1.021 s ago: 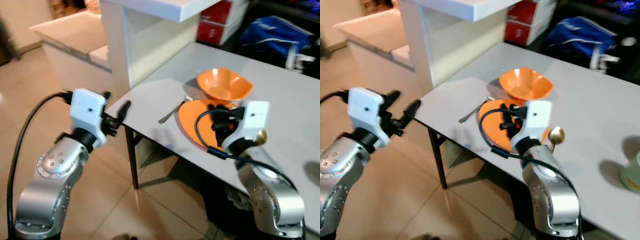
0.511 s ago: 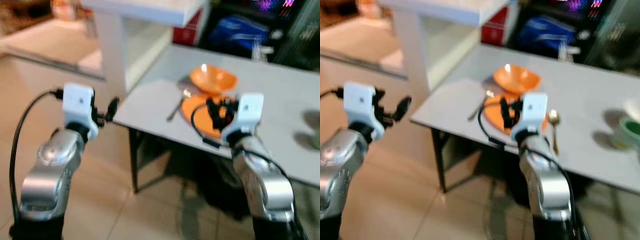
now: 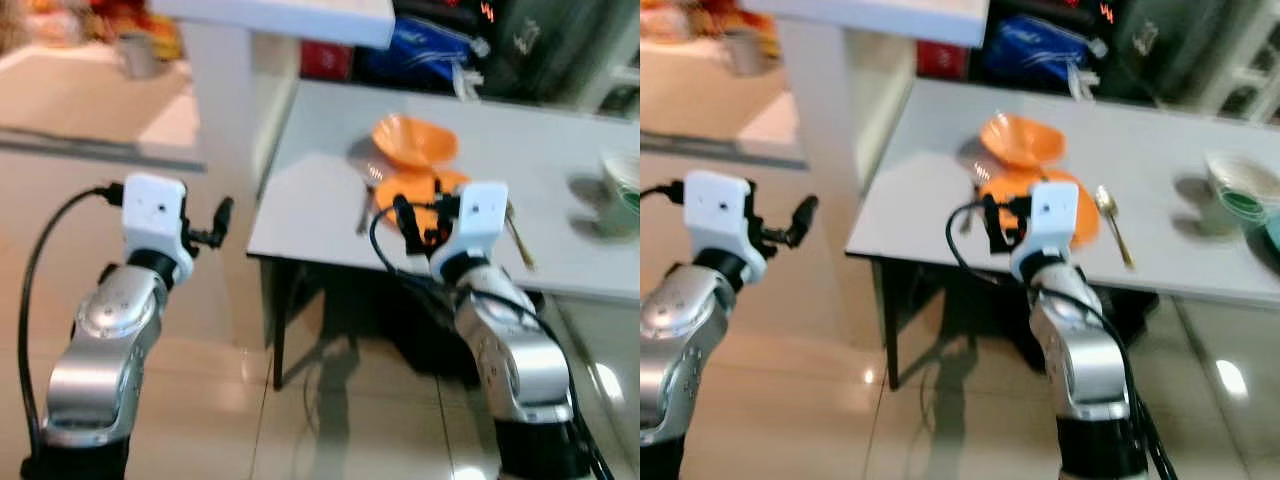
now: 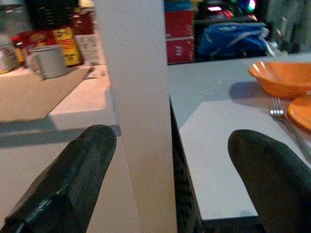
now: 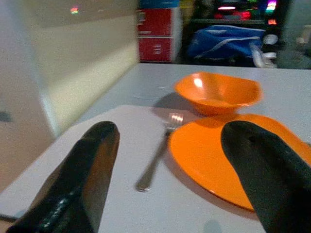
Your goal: Setting the table
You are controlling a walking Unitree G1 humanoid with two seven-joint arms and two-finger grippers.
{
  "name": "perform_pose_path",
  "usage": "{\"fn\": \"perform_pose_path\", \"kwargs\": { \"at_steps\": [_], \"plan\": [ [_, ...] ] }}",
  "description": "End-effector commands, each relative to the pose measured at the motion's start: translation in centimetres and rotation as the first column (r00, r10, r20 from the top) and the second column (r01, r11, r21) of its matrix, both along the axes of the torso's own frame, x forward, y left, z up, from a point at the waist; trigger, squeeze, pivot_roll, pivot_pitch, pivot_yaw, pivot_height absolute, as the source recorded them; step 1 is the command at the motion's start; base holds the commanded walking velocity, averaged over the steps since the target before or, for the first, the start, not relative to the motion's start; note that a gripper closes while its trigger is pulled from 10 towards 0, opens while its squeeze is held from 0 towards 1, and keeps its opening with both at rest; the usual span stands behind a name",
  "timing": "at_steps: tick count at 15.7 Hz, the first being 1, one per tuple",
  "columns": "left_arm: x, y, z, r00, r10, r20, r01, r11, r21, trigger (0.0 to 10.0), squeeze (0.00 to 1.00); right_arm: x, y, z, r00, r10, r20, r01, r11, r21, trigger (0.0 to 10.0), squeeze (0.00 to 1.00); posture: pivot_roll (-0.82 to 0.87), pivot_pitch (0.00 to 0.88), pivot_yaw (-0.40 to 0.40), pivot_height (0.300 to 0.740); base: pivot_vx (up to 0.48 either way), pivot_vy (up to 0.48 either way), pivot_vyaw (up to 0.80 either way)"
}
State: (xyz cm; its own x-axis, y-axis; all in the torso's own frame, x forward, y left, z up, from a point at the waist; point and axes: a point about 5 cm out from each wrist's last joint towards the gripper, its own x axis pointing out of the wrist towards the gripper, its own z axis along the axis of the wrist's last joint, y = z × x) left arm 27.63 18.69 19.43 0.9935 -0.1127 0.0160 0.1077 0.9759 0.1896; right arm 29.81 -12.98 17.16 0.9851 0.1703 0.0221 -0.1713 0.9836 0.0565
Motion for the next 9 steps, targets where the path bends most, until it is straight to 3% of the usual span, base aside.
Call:
{"fn": "perform_pose_path", "kwargs": {
  "at_steps": [1, 5, 9],
  "plan": [
    [0.2, -0.9, 0.6, 0.999, -0.025, 0.037, 0.025, 1.000, 0.003, 10.0, 0.00, 0.1, -1.4, -0.4, 0.999, -0.039, -0.024, 0.039, 0.999, 0.004, 10.0, 1.00, 0.08, 0.012, -0.047, 0.740, 0.000, 0.480, -0.80],
    [0.5, -0.8, 2.7, 0.992, -0.016, 0.128, 0.011, 0.999, 0.035, 10.0, 0.00, 0.9, -1.2, 0.1, 1.000, 0.000, -0.008, -0.001, 1.000, -0.024, 10.0, 1.00, 0.08, 0.032, -0.043, 0.740, 0.000, 0.480, -0.80],
    [0.3, -0.6, 2.8, 0.991, 0.000, 0.132, -0.005, 0.999, 0.034, 10.0, 0.00, 1.0, -0.9, -0.1, 1.000, 0.014, -0.017, -0.014, 1.000, -0.013, 10.0, 1.00, 0.09, 0.042, -0.042, 0.740, 0.000, 0.480, -0.80]
  ]
}}
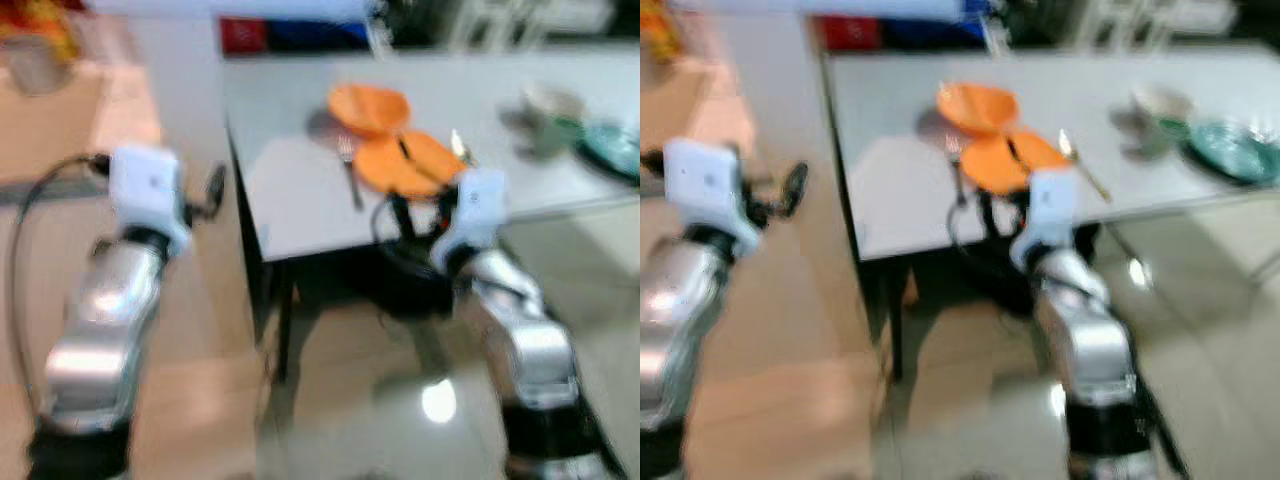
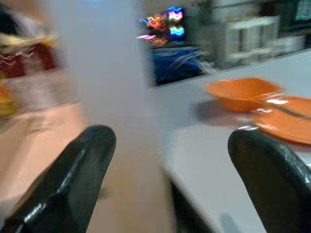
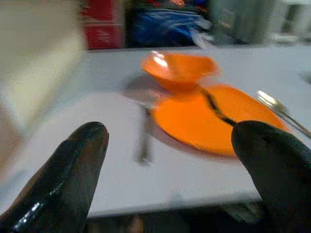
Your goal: Setting the table
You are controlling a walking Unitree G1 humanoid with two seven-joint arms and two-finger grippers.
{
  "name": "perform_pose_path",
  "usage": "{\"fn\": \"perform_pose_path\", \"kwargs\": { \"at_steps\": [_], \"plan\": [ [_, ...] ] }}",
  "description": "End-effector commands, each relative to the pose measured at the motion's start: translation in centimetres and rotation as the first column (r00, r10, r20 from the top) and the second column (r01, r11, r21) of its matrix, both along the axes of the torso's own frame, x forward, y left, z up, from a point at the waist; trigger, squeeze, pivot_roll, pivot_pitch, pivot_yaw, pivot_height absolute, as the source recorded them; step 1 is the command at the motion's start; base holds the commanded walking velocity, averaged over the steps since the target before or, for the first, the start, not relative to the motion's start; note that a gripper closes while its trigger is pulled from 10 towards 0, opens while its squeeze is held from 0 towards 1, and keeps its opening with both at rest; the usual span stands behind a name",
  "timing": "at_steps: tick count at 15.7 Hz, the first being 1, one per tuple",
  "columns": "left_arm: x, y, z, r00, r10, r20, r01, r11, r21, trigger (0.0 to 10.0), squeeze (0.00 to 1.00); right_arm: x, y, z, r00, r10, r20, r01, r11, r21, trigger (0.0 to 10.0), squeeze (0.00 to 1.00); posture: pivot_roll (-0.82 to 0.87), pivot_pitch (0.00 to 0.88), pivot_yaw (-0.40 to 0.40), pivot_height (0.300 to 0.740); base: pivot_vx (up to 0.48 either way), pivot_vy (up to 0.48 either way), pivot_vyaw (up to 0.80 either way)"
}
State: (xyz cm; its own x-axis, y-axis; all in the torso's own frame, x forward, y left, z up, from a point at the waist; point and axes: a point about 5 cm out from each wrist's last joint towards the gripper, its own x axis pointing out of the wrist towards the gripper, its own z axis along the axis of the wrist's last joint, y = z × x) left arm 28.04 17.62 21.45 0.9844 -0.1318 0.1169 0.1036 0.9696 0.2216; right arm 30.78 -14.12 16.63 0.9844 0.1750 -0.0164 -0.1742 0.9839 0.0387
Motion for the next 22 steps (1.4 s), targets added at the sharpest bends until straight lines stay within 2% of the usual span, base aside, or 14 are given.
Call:
{"fn": "perform_pose_path", "kwargs": {
  "at_steps": [1, 3, 4, 8, 19, 20, 22],
  "plan": [
    [-0.2, 0.7, 0.7, 0.999, 0.031, 0.029, -0.032, 0.999, 0.008, 10.0, 0.00, 0.1, 0.4, 0.5, 1.000, 0.013, 0.018, -0.013, 1.000, 0.012, 10.0, 1.00, 0.09, 0.040, -0.041, 0.740, 0.000, 0.480, -0.80],
    [-0.2, 0.8, 0.7, 0.999, 0.035, 0.026, -0.035, 0.999, 0.006, 10.0, 0.00, 0.1, 0.6, 0.4, 0.999, 0.031, 0.012, -0.031, 1.000, 0.005, 10.0, 1.00, 0.08, 0.034, -0.040, 0.740, 0.000, 0.480, -0.80],
    [-0.2, 0.8, 0.7, 0.999, 0.029, 0.026, -0.030, 1.000, 0.010, 10.0, 0.00, 0.0, 0.9, 0.3, 0.999, 0.048, 0.012, -0.048, 0.998, -0.028, 10.0, 1.00, 0.08, 0.034, -0.040, 0.740, 0.000, 0.480, 0.00],
    [-0.2, 0.4, 0.5, 1.000, 0.019, 0.024, -0.019, 0.999, 0.030, 10.0, 0.00, 0.0, 1.4, 0.4, 0.997, 0.072, 0.024, -0.072, 0.997, -0.027, 10.0, 1.00, 0.08, 0.019, -0.048, 0.740, 0.000, 0.480, 0.00],
    [-0.5, 0.5, 0.4, 1.000, 0.019, 0.023, -0.020, 0.999, 0.040, 10.0, 0.00, 0.3, 1.8, 0.9, 0.993, 0.105, 0.051, -0.103, 0.994, -0.035, 10.0, 1.00, 0.09, 0.006, -0.060, 0.740, 0.000, 0.480, 0.80],
    [-0.5, 0.3, 0.5, 1.000, 0.015, 0.016, -0.015, 1.000, 0.001, 10.0, 0.00, 0.5, 1.5, 0.8, 0.997, 0.068, 0.046, -0.067, 0.997, -0.027, 10.0, 1.00, 0.09, 0.009, -0.060, 0.740, 0.000, 0.000, 0.46],
    [-0.3, 0.1, 0.4, 1.000, 0.010, 0.003, -0.010, 1.000, 0.009, 10.0, 0.00, 0.8, 1.0, 0.7, 0.999, 0.039, 0.033, -0.037, 0.998, -0.045, 10.0, 1.00, 0.09, 0.009, -0.058, 0.740, 0.000, 0.000, 0.00]
  ]
}}
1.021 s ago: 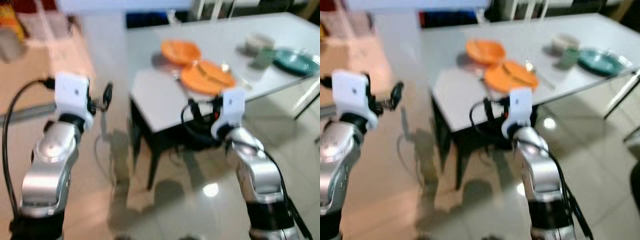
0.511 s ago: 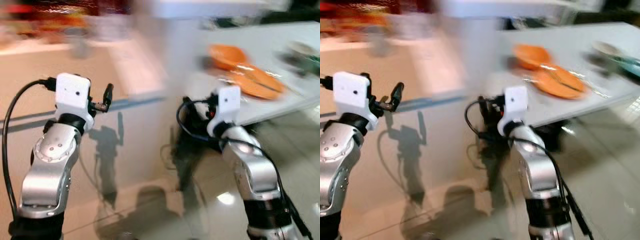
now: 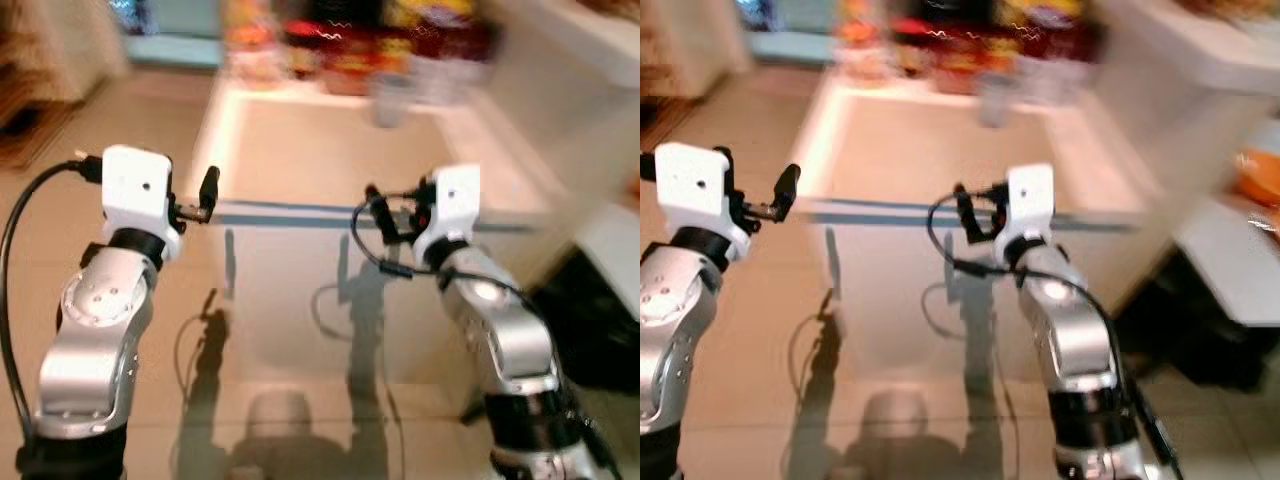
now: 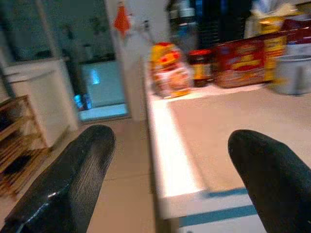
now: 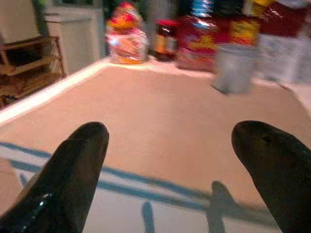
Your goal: Setting the table
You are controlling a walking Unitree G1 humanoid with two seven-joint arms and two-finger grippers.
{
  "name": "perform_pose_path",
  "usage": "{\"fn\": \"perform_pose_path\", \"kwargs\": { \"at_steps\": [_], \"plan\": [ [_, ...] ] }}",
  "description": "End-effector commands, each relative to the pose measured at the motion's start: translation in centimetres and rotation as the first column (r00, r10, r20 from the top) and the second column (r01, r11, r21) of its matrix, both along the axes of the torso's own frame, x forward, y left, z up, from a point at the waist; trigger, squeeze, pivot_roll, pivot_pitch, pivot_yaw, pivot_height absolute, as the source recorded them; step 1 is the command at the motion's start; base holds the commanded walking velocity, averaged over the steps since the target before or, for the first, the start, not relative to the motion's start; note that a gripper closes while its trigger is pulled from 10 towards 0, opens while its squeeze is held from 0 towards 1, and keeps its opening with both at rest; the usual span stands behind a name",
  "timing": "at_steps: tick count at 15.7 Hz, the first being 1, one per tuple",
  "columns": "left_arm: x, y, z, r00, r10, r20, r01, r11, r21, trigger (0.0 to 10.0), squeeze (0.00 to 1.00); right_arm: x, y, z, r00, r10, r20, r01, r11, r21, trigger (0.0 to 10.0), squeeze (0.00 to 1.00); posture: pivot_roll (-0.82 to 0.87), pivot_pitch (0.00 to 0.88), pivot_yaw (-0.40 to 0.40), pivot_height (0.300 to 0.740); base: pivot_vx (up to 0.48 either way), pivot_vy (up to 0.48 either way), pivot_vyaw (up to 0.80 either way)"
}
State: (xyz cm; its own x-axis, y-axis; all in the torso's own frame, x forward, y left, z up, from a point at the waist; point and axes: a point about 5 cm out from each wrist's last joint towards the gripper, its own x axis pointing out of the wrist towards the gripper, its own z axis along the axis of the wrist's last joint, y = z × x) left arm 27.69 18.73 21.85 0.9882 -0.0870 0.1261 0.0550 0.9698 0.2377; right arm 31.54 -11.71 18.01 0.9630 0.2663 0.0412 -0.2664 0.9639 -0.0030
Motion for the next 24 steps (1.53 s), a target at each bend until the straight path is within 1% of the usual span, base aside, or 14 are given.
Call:
{"fn": "perform_pose_path", "kwargs": {
  "at_steps": [1, 3, 5, 7, 8, 10, 17, 19, 21, 22, 23, 24],
  "plan": [
    [0.1, -1.1, -0.1, 0.999, -0.052, -0.010, 0.052, 0.999, 0.003, 10.0, 0.00, 0.1, -1.5, -0.6, 0.998, -0.060, -0.025, 0.060, 0.998, -0.022, 10.0, 1.00, 0.09, 0.009, -0.058, 0.740, 0.000, 0.000, 0.00],
    [0.1, -1.1, 0.0, 0.998, -0.064, -0.012, 0.063, 0.998, -0.021, 10.0, 0.00, 0.2, -1.6, -0.4, 0.998, -0.068, -0.013, 0.068, 0.998, -0.008, 10.0, 1.00, 0.09, 0.011, -0.057, 0.740, 0.418, 0.000, 0.00],
    [0.1, -1.1, 0.0, 0.997, -0.072, -0.013, 0.071, 0.997, -0.021, 10.0, 0.00, 0.3, -1.7, -0.1, 0.997, -0.078, -0.001, 0.078, 0.997, 0.001, 10.0, 1.00, 0.09, 0.013, -0.056, 0.740, 0.480, 0.000, 0.00],
    [0.1, -1.2, 0.0, 0.997, -0.073, -0.016, 0.073, 0.997, -0.020, 10.0, 0.00, 0.5, -1.9, -0.2, 0.996, -0.086, -0.014, 0.086, 0.996, 0.014, 10.0, 1.00, 0.09, 0.013, -0.056, 0.740, 0.480, 0.000, 0.00],
    [0.1, -1.2, 0.0, 0.997, -0.075, -0.016, 0.075, 0.997, -0.019, 10.0, 0.00, 0.5, -2.0, -0.2, 0.996, -0.089, -0.021, 0.089, 0.996, 0.016, 10.0, 1.00, 0.09, 0.013, -0.056, 0.740, 0.480, 0.000, -0.80],
    [0.2, -1.3, 0.0, 0.997, -0.079, -0.015, 0.079, 0.997, -0.014, 10.0, 0.00, 0.7, -2.0, -0.2, 0.996, -0.086, -0.015, 0.087, 0.996, 0.001, 10.0, 1.00, 0.09, 0.011, -0.057, 0.740, 0.480, 0.000, -0.67],
    [0.2, -1.3, 0.1, 0.996, -0.088, -0.011, 0.088, 0.996, -0.010, 10.0, 0.00, 0.9, -2.2, 0.1, 0.996, -0.090, 0.002, 0.090, 0.996, -0.005, 10.0, 1.00, 0.09, 0.009, -0.058, 0.740, 0.480, 0.000, 0.00],
    [0.1, -1.5, 0.3, 0.995, -0.103, 0.012, 0.103, 0.994, -0.030, 10.0, 0.00, 1.0, -2.3, 0.2, 0.994, -0.106, 0.013, 0.106, 0.994, -0.020, 10.0, 1.00, 0.09, 0.010, -0.058, 0.740, 0.210, 0.000, 0.00],
    [-0.1, -1.8, 0.4, 0.990, -0.142, 0.017, 0.143, 0.990, -0.018, 10.0, 0.00, 1.2, -2.8, 0.4, 0.987, -0.152, 0.044, 0.154, 0.987, -0.046, 10.0, 1.00, 0.09, 0.014, -0.061, 0.740, 0.000, 0.000, 0.00],
    [-0.4, -2.2, 0.6, 0.980, -0.195, 0.033, 0.196, 0.980, -0.026, 10.0, 0.00, 1.5, -3.2, 0.4, 0.980, -0.193, 0.050, 0.195, 0.979, -0.061, 10.0, 1.00, 0.09, 0.016, -0.061, 0.740, 0.000, 0.000, 0.00],
    [-0.9, -3.0, 0.8, 0.955, -0.295, 0.044, 0.296, 0.954, -0.038, 10.0, 0.00, 1.8, -3.8, 0.3, 0.967, -0.247, 0.062, 0.253, 0.961, -0.111, 10.0, 1.00, 0.09, 0.017, -0.062, 0.740, 0.000, 0.000, 0.00],
    [-1.2, -3.5, 0.9, 0.938, -0.343, 0.044, 0.345, 0.938, -0.044, 10.0, 0.00, 2.0, -4.1, 0.4, 0.961, -0.267, 0.068, 0.274, 0.954, -0.124, 10.0, 1.00, 0.09, 0.018, -0.063, 0.740, 0.000, 0.000, 0.00]
  ]
}}
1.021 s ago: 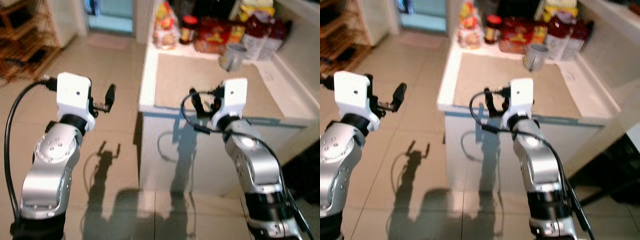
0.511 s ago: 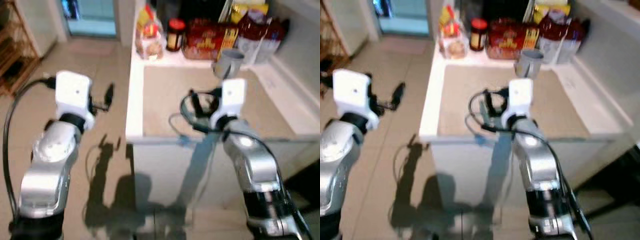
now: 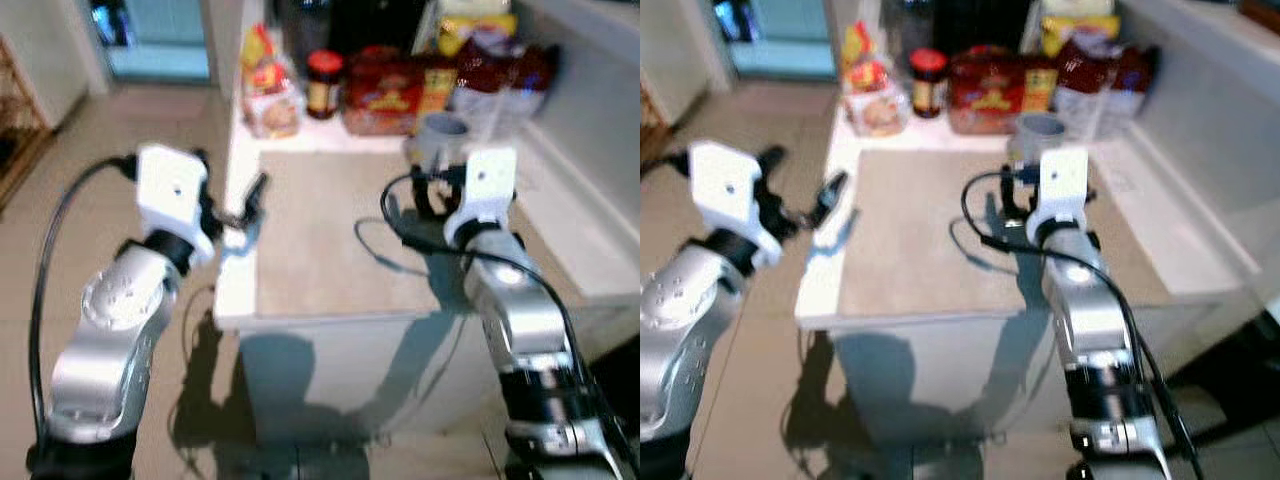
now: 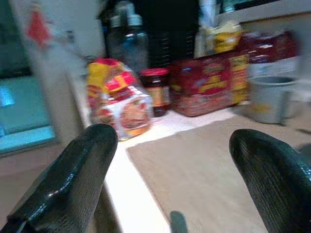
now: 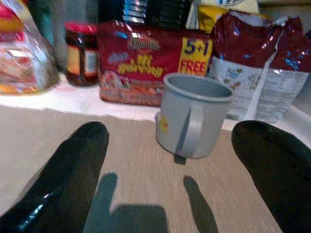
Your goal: Setting the table
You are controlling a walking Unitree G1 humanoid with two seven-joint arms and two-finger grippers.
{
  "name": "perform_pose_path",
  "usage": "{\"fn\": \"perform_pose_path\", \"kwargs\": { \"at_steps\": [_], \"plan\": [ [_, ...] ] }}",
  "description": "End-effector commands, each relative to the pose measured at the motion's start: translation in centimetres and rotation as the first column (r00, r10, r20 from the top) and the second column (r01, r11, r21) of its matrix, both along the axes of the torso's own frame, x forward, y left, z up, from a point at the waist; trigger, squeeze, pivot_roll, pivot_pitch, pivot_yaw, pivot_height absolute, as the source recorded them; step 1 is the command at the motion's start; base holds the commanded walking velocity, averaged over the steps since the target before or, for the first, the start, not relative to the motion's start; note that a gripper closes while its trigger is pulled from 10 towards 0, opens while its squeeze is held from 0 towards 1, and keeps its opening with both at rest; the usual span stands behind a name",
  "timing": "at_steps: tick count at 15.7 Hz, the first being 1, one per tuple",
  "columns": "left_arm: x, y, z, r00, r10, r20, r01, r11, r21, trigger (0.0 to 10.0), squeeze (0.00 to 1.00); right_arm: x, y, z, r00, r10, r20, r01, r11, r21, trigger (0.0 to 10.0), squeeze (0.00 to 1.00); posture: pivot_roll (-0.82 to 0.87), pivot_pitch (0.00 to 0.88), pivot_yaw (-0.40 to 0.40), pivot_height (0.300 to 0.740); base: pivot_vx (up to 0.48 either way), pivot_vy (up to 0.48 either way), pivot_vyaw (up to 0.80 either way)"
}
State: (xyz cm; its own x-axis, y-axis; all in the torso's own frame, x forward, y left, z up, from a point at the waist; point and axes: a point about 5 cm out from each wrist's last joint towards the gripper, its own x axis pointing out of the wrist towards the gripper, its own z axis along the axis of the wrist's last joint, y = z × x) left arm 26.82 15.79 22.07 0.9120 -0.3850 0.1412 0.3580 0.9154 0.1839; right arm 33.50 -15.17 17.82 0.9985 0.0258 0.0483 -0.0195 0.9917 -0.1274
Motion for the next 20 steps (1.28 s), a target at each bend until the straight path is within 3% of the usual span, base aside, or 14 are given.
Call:
{"fn": "perform_pose_path", "kwargs": {
  "at_steps": [1, 5, 9, 12, 14, 17, 19, 20],
  "plan": [
    [-0.8, -1.2, 0.6, 0.995, -0.102, 0.024, 0.102, 0.995, 0.002, 10.0, 0.00, 0.4, -1.0, 0.6, 0.998, -0.059, 0.028, 0.060, 0.998, -0.031, 10.0, 1.00, 0.09, 0.018, -0.062, 0.740, 0.000, 0.000, 0.00],
    [-1.1, -2.4, 0.1, 0.981, -0.194, -0.007, 0.194, 0.981, 0.007, 10.0, 0.00, 2.8, -2.1, 0.2, 0.994, -0.103, 0.028, 0.104, 0.994, -0.023, 10.0, 1.00, 0.09, 0.022, -0.058, 0.740, 0.000, 0.000, 0.00],
    [-1.1, -2.5, -0.3, 0.975, -0.216, -0.043, 0.218, 0.975, 0.042, 10.0, 0.00, 5.2, -3.0, -0.4, 0.996, -0.083, -0.015, 0.084, 0.992, 0.094, 10.0, 1.00, 0.09, 0.027, -0.052, 0.740, 0.000, 0.000, 0.00],
    [-1.1, -2.5, -0.4, 0.974, -0.221, -0.055, 0.223, 0.973, 0.052, 10.0, 0.00, 6.1, -3.0, -0.3, 0.999, -0.028, -0.020, 0.030, 0.989, 0.145, 10.0, 1.00, 0.11, 0.028, -0.040, 0.740, 0.000, 0.000, 0.00],
    [-1.0, -2.5, -0.4, 0.973, -0.224, -0.060, 0.227, 0.972, 0.057, 10.0, 0.00, 6.4, -2.7, -0.6, 0.999, -0.005, -0.042, 0.011, 0.989, 0.148, 10.0, 0.95, 0.11, 0.029, -0.039, 0.740, 0.000, 0.000, 0.00],
    [-1.0, -2.5, -0.4, 0.971, -0.228, -0.066, 0.232, 0.971, 0.063, 10.0, 0.00, 6.7, -2.4, -0.7, 0.998, 0.005, -0.061, 0.004, 0.988, 0.158, 10.0, 0.78, 0.12, 0.029, -0.037, 0.740, 0.000, 0.000, 0.00],
    [-1.0, -2.4, -0.3, 0.970, -0.232, -0.070, 0.237, 0.969, 0.067, 10.0, 0.00, 6.9, -2.5, -0.6, 0.998, -0.014, -0.066, 0.025, 0.987, 0.161, 10.0, 0.54, 0.13, 0.035, -0.032, 0.740, 0.000, 0.000, 0.00],
    [-1.1, -2.4, -0.3, 0.969, -0.235, -0.074, 0.240, 0.968, 0.068, 10.0, 0.00, 6.9, -2.6, -0.5, 0.997, -0.026, -0.068, 0.037, 0.987, 0.158, 10.0, 0.25, 0.14, 0.038, -0.027, 0.740, 0.000, 0.000, 0.00]
  ]
}}
